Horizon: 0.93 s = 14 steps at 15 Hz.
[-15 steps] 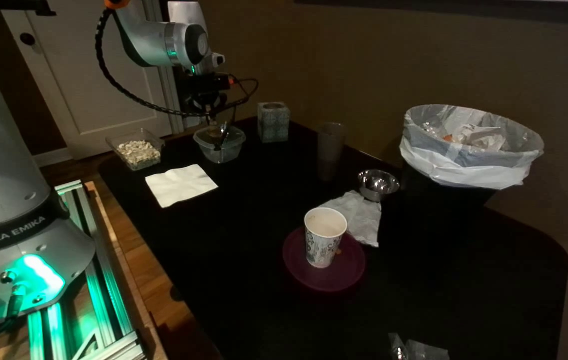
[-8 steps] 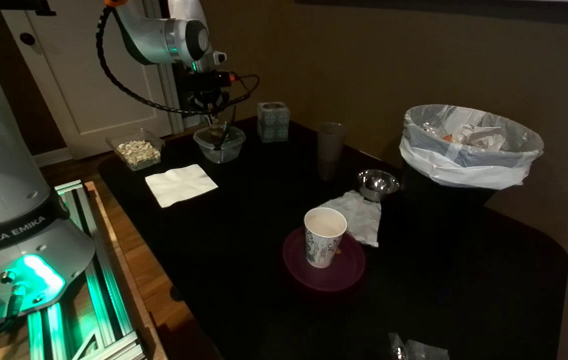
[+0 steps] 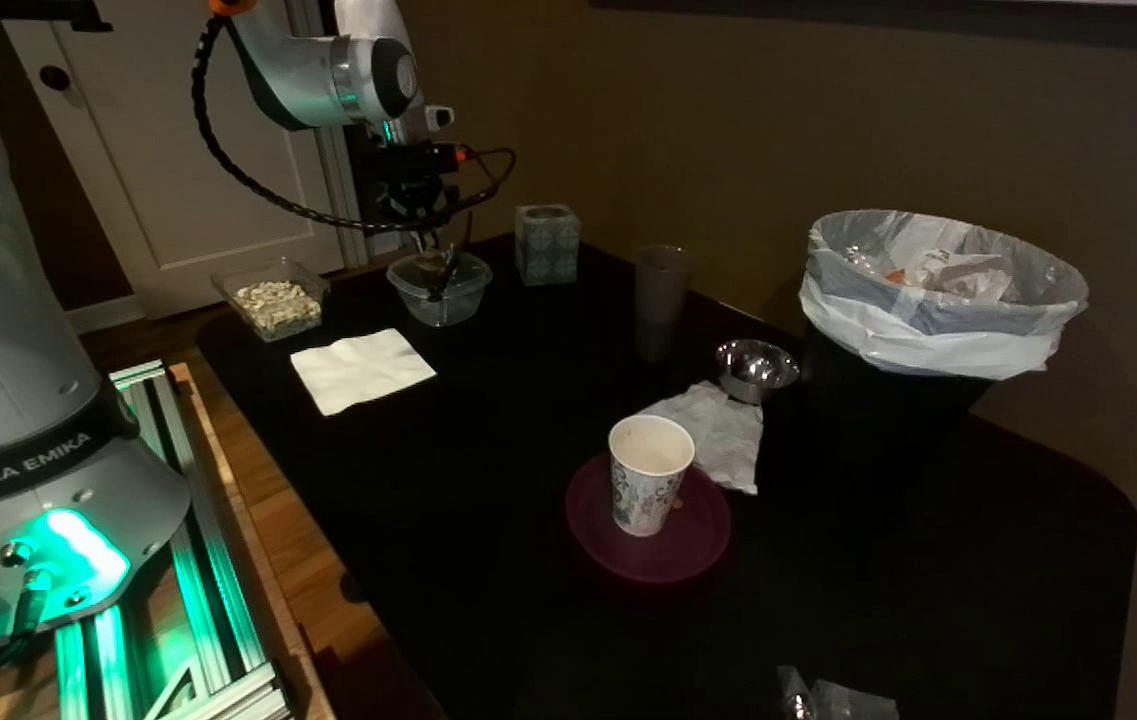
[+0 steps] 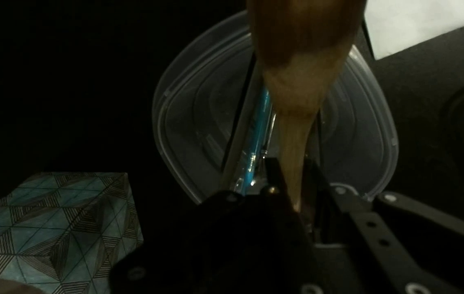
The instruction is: Put the wooden spoon on the bowl
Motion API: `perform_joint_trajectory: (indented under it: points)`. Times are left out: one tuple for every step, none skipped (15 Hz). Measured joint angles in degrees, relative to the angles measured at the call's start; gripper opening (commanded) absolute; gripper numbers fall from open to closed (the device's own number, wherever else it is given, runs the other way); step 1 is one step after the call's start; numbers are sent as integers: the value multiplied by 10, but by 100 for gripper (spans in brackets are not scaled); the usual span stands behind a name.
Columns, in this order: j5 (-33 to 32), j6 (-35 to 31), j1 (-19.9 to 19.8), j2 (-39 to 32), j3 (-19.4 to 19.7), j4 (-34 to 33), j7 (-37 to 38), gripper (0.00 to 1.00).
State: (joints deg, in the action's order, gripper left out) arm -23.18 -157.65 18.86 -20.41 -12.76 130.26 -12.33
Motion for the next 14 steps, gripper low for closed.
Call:
perform_joint_trajectory:
  points:
    - [-1, 0, 2, -1, 2, 0, 5, 4]
    - [-3, 0, 4, -2, 5, -1, 11, 4]
    - [-4, 0, 6, -4, 7, -2, 14, 4]
    - [-4, 0, 7, -5, 9, -4, 18, 4]
    - [-5, 0, 9, -8, 10, -6, 21, 4]
    - [-5, 0, 10, -10, 10, -9, 22, 4]
    - [-5, 0, 12, -13, 10, -11, 22, 4]
    - [-5, 0, 13, -17, 10, -14, 22, 4]
    - [-5, 0, 14, -20, 10, -15, 22, 4]
    - [-5, 0, 15, -23, 11, -16, 22, 4]
    - [-5, 0, 15, -26, 11, -17, 22, 4]
    - [-5, 0, 15, -27, 11, -18, 23, 4]
    - [-5, 0, 15, -29, 12, -19, 23, 4]
    - [-5, 0, 15, -31, 13, -20, 25, 4]
